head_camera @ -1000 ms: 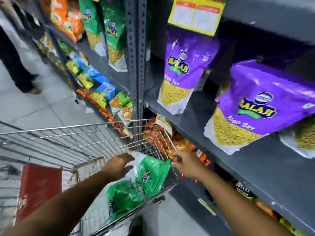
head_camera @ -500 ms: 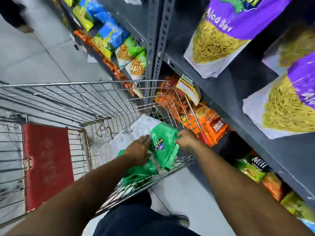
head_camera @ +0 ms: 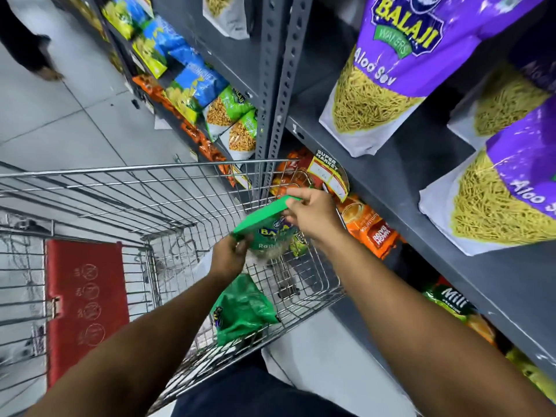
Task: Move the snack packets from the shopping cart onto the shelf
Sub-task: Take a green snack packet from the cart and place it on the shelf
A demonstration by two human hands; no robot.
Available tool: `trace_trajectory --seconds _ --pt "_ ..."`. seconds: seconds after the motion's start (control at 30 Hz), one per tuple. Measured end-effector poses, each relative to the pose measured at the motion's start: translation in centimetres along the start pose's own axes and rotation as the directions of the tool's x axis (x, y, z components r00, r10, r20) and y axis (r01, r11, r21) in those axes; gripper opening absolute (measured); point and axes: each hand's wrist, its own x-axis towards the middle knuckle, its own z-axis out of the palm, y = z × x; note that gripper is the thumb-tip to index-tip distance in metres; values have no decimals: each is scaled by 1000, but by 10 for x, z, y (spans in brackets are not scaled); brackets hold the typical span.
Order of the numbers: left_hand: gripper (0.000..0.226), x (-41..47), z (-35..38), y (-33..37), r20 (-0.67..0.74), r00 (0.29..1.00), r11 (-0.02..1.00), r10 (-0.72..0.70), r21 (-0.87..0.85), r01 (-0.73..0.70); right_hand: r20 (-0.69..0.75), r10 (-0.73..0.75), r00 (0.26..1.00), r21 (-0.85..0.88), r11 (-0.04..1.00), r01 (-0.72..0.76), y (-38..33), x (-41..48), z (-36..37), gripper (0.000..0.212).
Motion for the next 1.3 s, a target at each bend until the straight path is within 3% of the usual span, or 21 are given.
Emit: trace_trajectory --seconds 0.13,0.27,0.37,0.47,0.53,0.63,0.7,0.77,0.83,1.0,1.17,1.3 --pt "46 -10 -11 50 -54 987 972 150 -175 -157 -108 -428 898 -224 890 397 -18 -14 -35 47" --pt "39 -24 -33 84 -40 979 932 200 -300 -203 -202 -546 813 -291 826 482 -10 -31 -65 70" --pt "39 -39 -46 121 -10 956 870 295 -411 -273 -211 -517 830 -129 856 500 -5 -58 -85 61" --pt "24 -68 -45 182 35 917 834 397 -431 -344 -183 -529 829 -16 844 535 -8 -100 -107 29" --pt "23 -100 -31 219 61 874 829 482 -354 -432 -306 -541 783 106 798 593 -9 -129 -130 22" --pt "34 -147 5 259 123 791 778 599 -323 -539 -569 -429 702 285 698 657 -5 -169 -175 17" --pt "31 -179 47 278 207 732 750 649 -334 -571 -709 -345 614 291 650 702 9 -196 -212 21" --pt "29 -205 87 290 317 685 733 656 -482 -480 -791 -277 546 295 609 737 24 -220 -248 23" --pt "46 -225 134 297 378 653 719 656 -576 -389 -847 -242 474 264 581 770 46 -244 -287 24" --pt "21 -279 253 316 560 594 736 577 -672 -82 -951 -131 282 151 599 787 104 -290 -371 26" --pt "19 -325 341 331 588 539 765 604 -617 -185 -971 -7 237 188 587 787 153 -314 -438 22" --pt "34 -339 394 339 564 551 763 615 -602 -235 -969 -18 246 183 615 767 174 -321 -478 21"
